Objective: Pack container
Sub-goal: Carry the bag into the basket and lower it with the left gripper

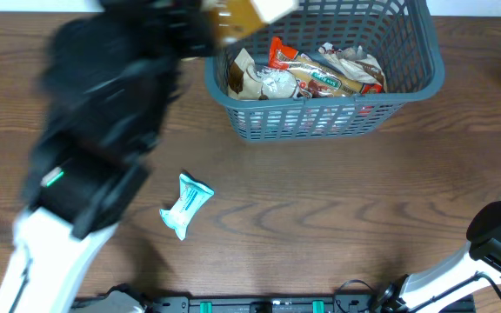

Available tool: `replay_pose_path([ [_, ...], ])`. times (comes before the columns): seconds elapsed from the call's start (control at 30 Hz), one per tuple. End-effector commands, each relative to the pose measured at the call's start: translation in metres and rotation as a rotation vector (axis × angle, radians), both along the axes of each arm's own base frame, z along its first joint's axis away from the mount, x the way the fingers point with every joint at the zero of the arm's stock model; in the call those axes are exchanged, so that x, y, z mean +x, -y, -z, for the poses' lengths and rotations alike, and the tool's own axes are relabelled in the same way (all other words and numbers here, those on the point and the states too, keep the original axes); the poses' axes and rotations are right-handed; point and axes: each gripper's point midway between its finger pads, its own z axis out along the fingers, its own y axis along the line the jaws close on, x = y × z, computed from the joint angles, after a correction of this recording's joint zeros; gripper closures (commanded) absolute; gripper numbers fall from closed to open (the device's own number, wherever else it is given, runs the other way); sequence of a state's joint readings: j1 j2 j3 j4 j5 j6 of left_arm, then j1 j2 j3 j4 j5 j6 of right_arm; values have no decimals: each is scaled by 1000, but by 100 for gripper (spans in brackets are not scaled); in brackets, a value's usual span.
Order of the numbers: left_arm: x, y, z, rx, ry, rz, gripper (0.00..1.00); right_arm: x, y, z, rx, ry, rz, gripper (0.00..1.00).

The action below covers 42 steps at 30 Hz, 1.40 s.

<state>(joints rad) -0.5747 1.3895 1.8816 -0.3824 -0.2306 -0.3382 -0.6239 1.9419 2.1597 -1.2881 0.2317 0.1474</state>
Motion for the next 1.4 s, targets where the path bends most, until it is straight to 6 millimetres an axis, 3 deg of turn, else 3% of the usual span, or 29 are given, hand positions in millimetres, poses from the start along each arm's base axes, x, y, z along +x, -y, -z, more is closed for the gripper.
replay_pose_path([
  [0.0,37,50,52,220,-43,76,94,-2,3,5,0,-17,-4,1],
  [0.17,82,78,117,312,-151,59,94,-2,3,5,1,-17,-4,1],
  [0.2,85,78,123,320,-163,49,94,-2,3,5,0,-17,-4,1],
  [0.4,117,94,208,431,-322,31,94,-2,3,5,0,-17,-4,1],
  [0.53,130,95,250,426,-418,13,94,-2,3,5,0,-17,-4,1],
  [0.7,141,79,311,441,-576,-32,94,-2,3,5,0,-17,-4,1],
  [0.83,140,72,359,489,-707,0,94,-2,3,5,1,-17,-4,1],
  [1.0,135,68,396,520,-808,24,93,-2,3,5,1,-17,-4,1],
  [1.13,132,66,408,539,-840,24,83,-2,3,5,0,-17,-4,1],
  [1.23,131,66,407,541,-839,25,53,-2,3,5,1,-17,-4,1],
  [1.3,132,64,403,550,-829,15,25,-2,3,5,1,-17,-4,1],
  [1.37,133,63,399,574,-814,22,17,-2,3,5,1,-17,-4,1],
])
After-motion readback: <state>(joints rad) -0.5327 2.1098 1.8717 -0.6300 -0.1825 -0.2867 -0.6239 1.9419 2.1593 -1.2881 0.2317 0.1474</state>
